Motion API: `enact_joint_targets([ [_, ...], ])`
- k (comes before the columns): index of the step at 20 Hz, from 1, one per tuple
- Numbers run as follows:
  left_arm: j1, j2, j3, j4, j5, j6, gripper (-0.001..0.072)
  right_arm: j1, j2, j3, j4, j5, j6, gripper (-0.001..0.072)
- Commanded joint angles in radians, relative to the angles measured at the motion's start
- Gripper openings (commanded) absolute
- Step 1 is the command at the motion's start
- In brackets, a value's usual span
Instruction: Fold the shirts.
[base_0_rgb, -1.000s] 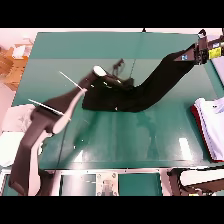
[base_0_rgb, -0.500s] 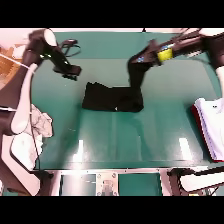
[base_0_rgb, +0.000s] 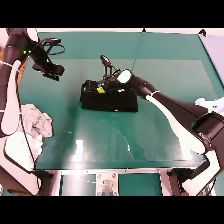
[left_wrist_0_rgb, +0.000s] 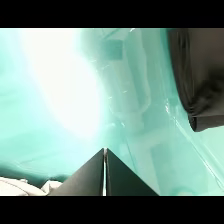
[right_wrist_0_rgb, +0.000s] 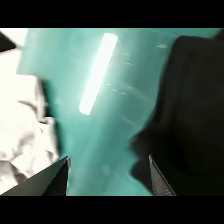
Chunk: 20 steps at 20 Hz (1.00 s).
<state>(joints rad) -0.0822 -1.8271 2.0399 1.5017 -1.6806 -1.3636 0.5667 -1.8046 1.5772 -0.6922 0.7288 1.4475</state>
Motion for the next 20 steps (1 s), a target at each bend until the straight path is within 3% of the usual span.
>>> enact_joint_targets([
  [1,0.004,0.002,0.0,0.006,-0.01,0.011,0.0021,-0.128,0.056,0.002,-0.13,0.168,0.026,0.0555],
  [4,0.004,0.002,0.0,0.005,-0.012,0.011,0.0021,-0.382,0.138,-0.002,-0.246,0.386,0.081,0.0555],
  [8,0.004,0.002,0.0,0.005,-0.01,0.008,0.0022,-0.611,0.165,-0.136,-0.277,0.51,0.097,0.0555],
  [12,0.004,0.002,0.0,0.005,-0.002,0.003,0.0021,-0.621,0.118,-0.341,-0.125,0.423,-0.006,0.0556],
  [18,0.004,0.002,0.0,0.003,-0.006,0.0,0.0021,-0.512,-0.034,-0.302,0.178,0.338,-0.148,0.0545],
  [19,0.004,0.002,0.0,0.002,-0.006,-0.001,0.0021,-0.496,-0.036,-0.278,0.183,0.335,-0.148,0.0426],
  [20,0.004,0.002,0.0,0.002,-0.006,-0.001,0.0021,-0.483,-0.036,-0.247,0.184,0.335,-0.151,0.0239],
])
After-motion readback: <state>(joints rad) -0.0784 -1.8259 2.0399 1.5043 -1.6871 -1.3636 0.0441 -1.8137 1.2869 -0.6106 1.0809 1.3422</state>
